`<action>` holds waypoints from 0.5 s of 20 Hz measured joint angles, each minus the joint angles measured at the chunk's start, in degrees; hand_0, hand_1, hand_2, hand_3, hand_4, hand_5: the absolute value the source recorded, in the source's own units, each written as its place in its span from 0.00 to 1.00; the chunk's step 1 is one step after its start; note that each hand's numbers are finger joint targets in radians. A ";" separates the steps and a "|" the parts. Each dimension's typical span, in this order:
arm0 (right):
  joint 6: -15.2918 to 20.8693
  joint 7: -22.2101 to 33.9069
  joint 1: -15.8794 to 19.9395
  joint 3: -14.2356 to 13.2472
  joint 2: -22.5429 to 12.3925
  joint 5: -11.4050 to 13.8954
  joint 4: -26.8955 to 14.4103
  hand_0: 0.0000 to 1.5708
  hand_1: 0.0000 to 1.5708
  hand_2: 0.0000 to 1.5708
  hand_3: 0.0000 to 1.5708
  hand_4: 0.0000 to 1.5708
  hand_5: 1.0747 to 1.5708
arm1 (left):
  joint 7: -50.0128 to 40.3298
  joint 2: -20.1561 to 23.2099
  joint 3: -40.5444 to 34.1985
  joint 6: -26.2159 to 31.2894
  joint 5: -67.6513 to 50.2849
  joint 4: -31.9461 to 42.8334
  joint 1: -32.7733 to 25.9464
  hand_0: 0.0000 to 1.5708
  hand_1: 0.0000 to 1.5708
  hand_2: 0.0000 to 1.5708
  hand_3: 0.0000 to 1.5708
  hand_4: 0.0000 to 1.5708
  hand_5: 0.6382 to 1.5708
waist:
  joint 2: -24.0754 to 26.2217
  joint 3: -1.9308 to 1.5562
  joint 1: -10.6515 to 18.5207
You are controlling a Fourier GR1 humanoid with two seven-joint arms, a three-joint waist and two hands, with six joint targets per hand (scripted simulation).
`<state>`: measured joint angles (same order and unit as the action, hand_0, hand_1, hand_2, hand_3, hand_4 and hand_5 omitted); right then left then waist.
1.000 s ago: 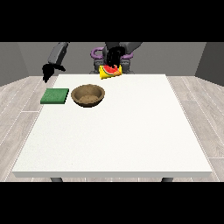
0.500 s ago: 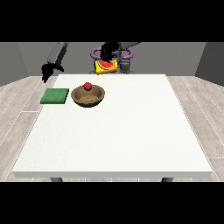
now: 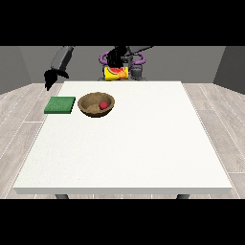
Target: Pick the cup and pour the ball into the bowl, then pick the bowl and place it on the pad
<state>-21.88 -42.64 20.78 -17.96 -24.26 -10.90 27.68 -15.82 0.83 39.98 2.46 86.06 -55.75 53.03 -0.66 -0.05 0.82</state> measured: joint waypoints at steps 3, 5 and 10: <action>0.13 1.10 0.28 0.06 0.04 -0.34 0.23 0.00 0.00 0.18 0.13 0.47 0.97 | 1.97 0.71 -1.95 0.53 0.80 -1.56 -0.39 0.67 0.67 1.00 1.00 0.67 0.99 | 0.30 0.02 0.34; -0.10 2.59 0.47 0.25 0.63 -0.57 -0.22 0.00 0.00 0.22 0.21 0.46 0.98 | 3.23 1.20 -3.69 0.41 -0.04 -3.04 -0.66 0.13 0.13 1.00 1.00 0.65 1.00 | 0.70 0.03 1.29; -1.16 4.73 0.62 -2.06 -1.88 -2.72 -1.75 0.00 0.00 0.22 0.18 0.44 0.98 | 5.90 4.86 -11.72 -5.62 -6.68 -8.30 -4.22 0.51 0.51 1.00 1.00 0.52 0.93 | -0.54 0.08 6.80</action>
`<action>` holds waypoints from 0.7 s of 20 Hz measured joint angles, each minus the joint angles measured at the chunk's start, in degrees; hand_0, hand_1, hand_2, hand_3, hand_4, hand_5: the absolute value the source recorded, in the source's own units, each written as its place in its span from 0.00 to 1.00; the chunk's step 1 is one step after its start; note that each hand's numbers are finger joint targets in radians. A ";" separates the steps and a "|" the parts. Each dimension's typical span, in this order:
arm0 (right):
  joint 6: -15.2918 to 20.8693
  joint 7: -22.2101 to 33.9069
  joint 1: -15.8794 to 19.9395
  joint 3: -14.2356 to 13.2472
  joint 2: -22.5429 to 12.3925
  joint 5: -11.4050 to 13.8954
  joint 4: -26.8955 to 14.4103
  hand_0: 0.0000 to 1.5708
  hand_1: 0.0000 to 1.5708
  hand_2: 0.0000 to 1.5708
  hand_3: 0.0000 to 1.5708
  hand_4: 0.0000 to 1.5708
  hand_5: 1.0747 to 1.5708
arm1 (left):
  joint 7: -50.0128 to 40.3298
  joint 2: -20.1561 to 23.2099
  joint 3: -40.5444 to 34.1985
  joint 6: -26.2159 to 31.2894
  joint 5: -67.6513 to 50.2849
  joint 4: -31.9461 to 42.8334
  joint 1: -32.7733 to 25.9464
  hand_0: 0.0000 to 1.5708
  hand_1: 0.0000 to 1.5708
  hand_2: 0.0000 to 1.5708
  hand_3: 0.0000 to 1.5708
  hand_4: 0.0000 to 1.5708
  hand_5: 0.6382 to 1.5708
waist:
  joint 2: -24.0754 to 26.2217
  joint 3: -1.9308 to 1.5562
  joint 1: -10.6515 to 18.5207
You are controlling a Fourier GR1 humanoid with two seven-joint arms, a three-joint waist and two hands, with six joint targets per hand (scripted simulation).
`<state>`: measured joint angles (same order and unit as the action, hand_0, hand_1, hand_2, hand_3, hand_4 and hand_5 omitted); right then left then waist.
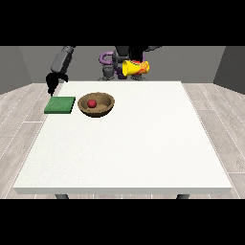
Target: Pick the cup and pour the ball into the bowl, then pick the bowl and place it on the pad
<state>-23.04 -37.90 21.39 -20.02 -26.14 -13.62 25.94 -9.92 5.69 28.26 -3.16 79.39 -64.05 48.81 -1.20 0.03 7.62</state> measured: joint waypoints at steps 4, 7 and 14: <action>-0.32 -0.14 0.29 -2.26 -2.12 -1.95 0.02 0.00 0.00 0.24 0.24 0.45 0.99 | 5.39 2.90 -7.16 -5.78 -9.19 -2.59 -5.99 0.96 0.96 0.92 0.74 0.84 1.00 | -3.97 0.13 4.11; 0.23 -0.65 1.04 -3.92 -3.28 -3.32 0.38 0.00 0.00 0.22 0.19 0.45 0.96 | 10.59 1.72 -10.57 -9.72 -17.29 -3.77 -12.44 0.81 0.81 0.69 0.51 0.89 1.00 | -8.40 0.29 7.37; 0.05 -1.33 3.25 -7.91 -6.33 -7.09 1.71 0.00 0.00 0.25 0.18 0.43 0.95 | 29.63 1.26 -19.12 -16.37 -37.17 -5.69 -21.39 0.70 0.70 0.65 0.46 0.86 0.98 | -19.77 0.36 12.81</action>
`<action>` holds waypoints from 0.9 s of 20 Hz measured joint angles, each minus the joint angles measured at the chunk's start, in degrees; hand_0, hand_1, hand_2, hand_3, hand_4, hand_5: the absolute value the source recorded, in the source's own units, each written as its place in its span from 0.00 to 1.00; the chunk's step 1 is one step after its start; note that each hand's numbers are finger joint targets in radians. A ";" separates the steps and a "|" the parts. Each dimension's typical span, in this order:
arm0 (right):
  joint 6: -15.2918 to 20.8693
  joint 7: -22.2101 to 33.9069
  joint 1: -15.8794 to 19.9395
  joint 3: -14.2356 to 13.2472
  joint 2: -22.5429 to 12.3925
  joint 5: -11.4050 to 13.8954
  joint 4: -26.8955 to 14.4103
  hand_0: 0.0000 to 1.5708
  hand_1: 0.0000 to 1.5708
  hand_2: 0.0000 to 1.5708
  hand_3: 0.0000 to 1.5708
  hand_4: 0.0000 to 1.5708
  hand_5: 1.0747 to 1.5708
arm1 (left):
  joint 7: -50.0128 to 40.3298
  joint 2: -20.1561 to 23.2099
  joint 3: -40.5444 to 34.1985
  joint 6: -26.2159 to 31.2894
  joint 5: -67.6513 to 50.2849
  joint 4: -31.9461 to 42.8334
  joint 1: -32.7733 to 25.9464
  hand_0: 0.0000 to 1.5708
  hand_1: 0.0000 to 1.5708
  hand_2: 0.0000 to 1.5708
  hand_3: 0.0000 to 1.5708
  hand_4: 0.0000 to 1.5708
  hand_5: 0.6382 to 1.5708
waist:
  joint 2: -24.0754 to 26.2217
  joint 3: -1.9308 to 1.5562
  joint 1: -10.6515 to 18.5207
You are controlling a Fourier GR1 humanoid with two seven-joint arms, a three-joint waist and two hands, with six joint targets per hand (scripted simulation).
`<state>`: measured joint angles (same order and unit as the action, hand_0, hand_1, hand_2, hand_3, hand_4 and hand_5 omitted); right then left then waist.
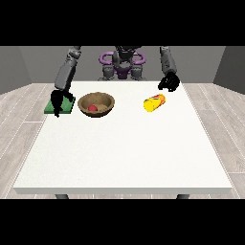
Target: Pick the cup and pour the ball into the bowl, then pick the bowl and place it on the pad
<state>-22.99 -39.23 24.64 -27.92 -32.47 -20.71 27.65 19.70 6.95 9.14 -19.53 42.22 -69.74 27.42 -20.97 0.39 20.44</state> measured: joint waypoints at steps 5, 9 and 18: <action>-0.49 0.59 1.91 -1.53 -0.73 -2.08 1.27 0.00 0.00 0.18 0.00 0.00 0.95 | 8.51 -1.73 -4.88 6.82 -14.66 1.33 -0.60 0.00 0.00 0.00 0.00 0.00 0.02 | -5.39 0.14 1.03; -0.51 1.36 3.79 -1.17 -0.96 -2.38 3.41 0.00 0.00 0.00 0.00 0.00 1.00 | 12.81 -0.79 -8.32 13.28 -22.15 3.75 0.82 0.00 0.00 0.00 0.00 0.00 0.00 | -7.76 0.44 -0.66; 3.42 4.51 8.89 1.01 2.36 -0.71 1.17 0.00 0.00 0.00 0.00 0.00 1.00 | 12.62 -0.13 -11.31 17.59 -27.19 4.67 -0.07 0.00 0.00 0.00 0.00 0.00 0.05 | -4.80 0.69 -4.22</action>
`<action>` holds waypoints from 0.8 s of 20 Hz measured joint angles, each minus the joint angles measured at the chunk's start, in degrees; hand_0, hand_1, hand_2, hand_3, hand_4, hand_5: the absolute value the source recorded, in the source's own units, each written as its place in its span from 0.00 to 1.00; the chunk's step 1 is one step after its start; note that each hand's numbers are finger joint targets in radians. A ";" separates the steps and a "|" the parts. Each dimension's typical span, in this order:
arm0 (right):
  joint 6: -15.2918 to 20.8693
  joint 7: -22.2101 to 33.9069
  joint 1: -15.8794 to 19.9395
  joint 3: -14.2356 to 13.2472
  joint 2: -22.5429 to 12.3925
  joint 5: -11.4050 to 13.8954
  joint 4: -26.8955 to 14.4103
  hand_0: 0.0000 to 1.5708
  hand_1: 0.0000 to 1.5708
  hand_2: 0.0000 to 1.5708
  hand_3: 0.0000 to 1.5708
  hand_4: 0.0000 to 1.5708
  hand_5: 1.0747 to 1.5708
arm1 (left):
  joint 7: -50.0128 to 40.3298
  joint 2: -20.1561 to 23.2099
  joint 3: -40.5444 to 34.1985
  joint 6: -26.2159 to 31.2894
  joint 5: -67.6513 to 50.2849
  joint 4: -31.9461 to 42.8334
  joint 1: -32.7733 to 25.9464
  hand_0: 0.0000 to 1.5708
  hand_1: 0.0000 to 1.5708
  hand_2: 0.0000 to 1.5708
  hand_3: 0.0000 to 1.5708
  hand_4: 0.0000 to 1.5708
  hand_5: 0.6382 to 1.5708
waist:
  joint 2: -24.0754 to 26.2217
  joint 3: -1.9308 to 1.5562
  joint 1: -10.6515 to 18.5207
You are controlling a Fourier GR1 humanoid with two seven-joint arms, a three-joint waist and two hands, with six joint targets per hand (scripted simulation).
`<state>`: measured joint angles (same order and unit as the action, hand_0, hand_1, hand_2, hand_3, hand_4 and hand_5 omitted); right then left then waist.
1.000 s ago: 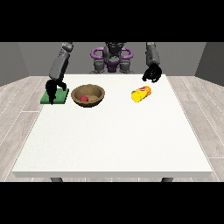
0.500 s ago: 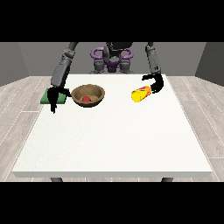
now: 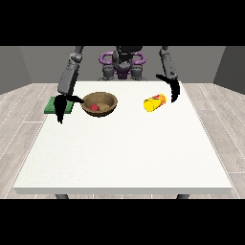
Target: Pick the cup and pour the ball into the bowl, then pick the bowl and place it on the pad
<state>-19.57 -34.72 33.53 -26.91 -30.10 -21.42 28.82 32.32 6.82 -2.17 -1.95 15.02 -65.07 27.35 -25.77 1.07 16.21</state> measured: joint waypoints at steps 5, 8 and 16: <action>1.12 6.14 0.72 1.99 4.03 -0.53 0.72 0.00 0.00 0.00 0.00 0.00 1.00 | 1.43 0.39 -2.22 0.19 -1.24 5.98 -3.81 0.00 0.00 0.00 0.00 0.00 0.03 | 8.54 -0.70 -3.64; 3.29 8.03 0.42 4.25 7.40 0.48 1.79 0.00 0.00 0.00 0.00 0.00 1.00 | 0.97 0.75 -3.84 0.47 -2.37 9.10 -4.80 0.00 0.00 0.00 0.00 0.00 0.06 | 12.73 -0.87 -6.46; 5.32 5.89 0.19 5.40 12.60 0.71 -2.02 0.00 0.00 0.00 0.00 0.00 1.00 | -1.08 0.98 -2.98 1.78 -2.92 4.93 -6.09 0.00 0.00 0.00 0.00 0.00 0.06 | 12.74 -1.10 -5.61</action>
<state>-14.25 -28.84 33.72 -21.51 -17.50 -20.71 26.81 31.25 7.80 -5.15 -0.17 12.11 -60.14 21.26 -13.04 -0.02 10.60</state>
